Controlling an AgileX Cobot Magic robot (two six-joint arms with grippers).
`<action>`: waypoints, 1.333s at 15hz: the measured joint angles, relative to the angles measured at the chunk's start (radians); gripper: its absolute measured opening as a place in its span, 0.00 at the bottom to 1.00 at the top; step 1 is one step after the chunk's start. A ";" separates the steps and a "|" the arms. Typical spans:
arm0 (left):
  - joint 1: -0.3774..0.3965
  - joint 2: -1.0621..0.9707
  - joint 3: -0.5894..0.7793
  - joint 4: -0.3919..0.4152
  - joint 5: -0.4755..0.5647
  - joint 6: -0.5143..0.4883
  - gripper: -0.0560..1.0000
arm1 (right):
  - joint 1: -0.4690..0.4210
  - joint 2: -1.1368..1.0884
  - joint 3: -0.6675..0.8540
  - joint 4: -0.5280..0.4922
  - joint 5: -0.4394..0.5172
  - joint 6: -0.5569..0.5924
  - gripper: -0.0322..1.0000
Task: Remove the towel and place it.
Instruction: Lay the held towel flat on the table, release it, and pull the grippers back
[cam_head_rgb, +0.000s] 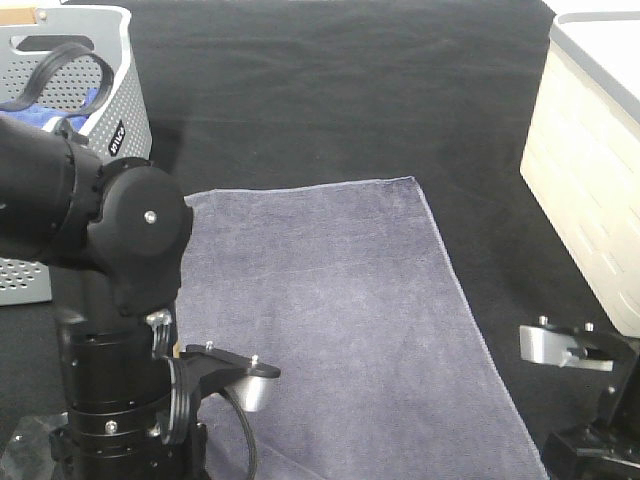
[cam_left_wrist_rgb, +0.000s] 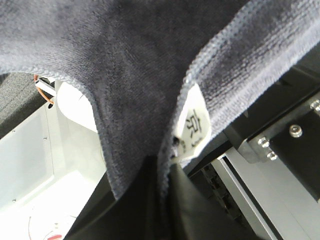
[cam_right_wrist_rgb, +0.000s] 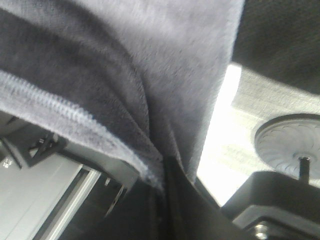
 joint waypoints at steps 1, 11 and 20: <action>0.000 0.001 0.000 -0.014 0.000 0.000 0.13 | 0.000 0.000 0.005 0.008 0.001 -0.010 0.05; 0.000 0.001 -0.015 -0.121 -0.026 -0.001 0.78 | 0.000 0.000 -0.006 0.125 -0.016 -0.037 0.79; 0.220 0.039 -0.410 0.095 0.028 0.037 0.79 | -0.015 0.060 -0.489 0.037 -0.006 -0.029 0.80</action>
